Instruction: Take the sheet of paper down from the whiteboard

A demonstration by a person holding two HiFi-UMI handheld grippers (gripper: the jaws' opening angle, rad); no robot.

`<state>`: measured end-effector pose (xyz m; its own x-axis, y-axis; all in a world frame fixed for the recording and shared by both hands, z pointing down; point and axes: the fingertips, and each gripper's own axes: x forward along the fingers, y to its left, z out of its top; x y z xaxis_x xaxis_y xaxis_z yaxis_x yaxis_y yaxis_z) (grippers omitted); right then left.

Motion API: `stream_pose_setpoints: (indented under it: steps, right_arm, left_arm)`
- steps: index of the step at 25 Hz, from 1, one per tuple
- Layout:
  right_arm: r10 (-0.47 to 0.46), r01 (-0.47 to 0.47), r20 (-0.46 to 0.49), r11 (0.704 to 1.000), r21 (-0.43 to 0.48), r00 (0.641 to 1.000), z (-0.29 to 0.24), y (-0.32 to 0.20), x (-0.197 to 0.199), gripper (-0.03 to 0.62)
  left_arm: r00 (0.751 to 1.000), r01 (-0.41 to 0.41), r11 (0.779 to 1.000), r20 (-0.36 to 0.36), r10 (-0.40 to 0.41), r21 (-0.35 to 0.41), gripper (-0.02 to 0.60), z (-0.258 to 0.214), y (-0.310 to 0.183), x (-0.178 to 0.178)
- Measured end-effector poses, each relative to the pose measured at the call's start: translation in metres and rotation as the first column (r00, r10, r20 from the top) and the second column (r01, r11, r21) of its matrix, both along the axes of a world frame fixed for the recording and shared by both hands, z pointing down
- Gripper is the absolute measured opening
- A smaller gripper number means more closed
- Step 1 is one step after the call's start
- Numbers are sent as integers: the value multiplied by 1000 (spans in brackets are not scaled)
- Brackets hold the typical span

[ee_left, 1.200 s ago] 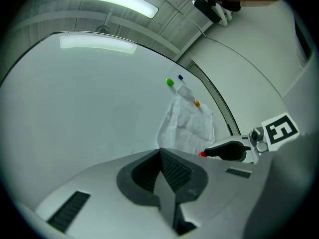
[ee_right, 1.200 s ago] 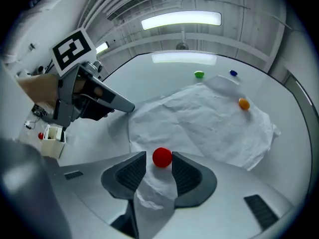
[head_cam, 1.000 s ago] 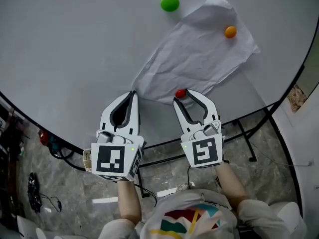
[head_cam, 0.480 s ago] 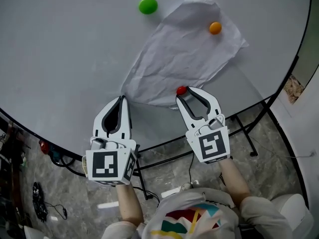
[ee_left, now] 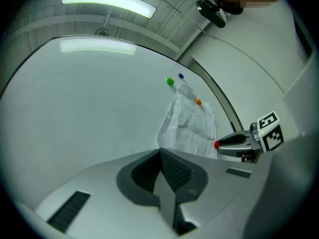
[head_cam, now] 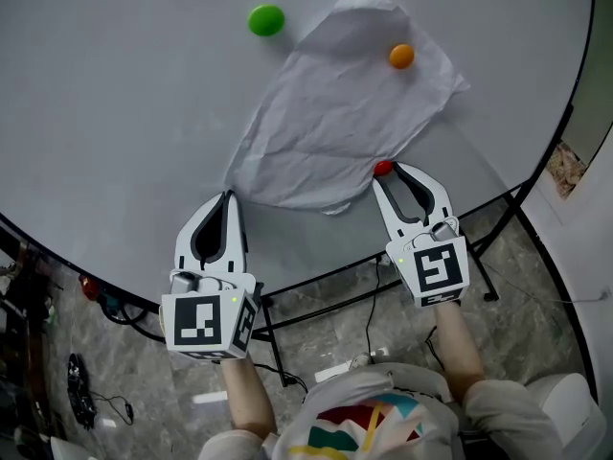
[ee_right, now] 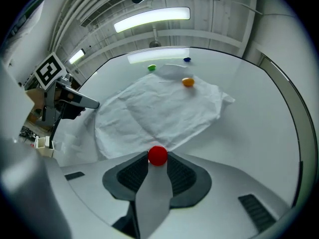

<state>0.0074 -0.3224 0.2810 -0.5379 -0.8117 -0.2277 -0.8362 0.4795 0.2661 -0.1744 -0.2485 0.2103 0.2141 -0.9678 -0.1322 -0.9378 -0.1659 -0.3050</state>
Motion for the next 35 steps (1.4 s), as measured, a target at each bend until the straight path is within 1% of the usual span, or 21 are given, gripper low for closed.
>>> stream_pose_setpoints:
  steps: [2,4,8,17,21,25,27,29,31,33,35]
  right_arm:
    - [35,-34,11,999,-37,999,7,-8,20,129]
    - [64,-63,9,997,-54,998,13,-15,37,130]
    - [87,-86,15,994,-73,996,22,-24,57,129]
    - [67,-63,59,995,-77,996,26,-29,62,130]
    - [60,-55,61,995,-78,996,26,-31,61,130]
    - [80,-77,55,996,-54,995,23,-27,63,132]
    - [92,-89,67,995,-54,993,20,-23,66,132]
    - [93,-86,118,994,-60,989,12,-18,70,132]
    - [86,-79,162,996,-47,983,1,-12,72,132]
    - [78,-79,168,997,-1,983,-14,-4,74,132]
    - [47,-61,168,995,78,985,-43,11,75,132]
  left_arm:
    - [1000,8,1000,0,-8,-1,46,0,0,0]
    - [1000,14,1000,3,-14,0,45,0,0,1]
    - [1000,25,1000,7,-25,-3,46,-1,-1,1]
    - [999,32,999,7,-32,-8,46,0,-2,2]
    - [999,36,999,8,-36,-11,46,1,-2,1]
    - [999,33,999,8,-33,-9,46,0,-2,2]
    - [1000,29,1000,8,-29,-9,46,1,-1,2]
    - [1000,26,1000,3,-26,-7,46,0,-1,2]
    - [1000,25,1000,-1,-25,-3,46,-1,-1,2]
    - [1000,23,1000,-3,-23,-1,46,-1,-2,2]
    - [1000,20,1000,-2,-20,-3,45,0,-2,2]
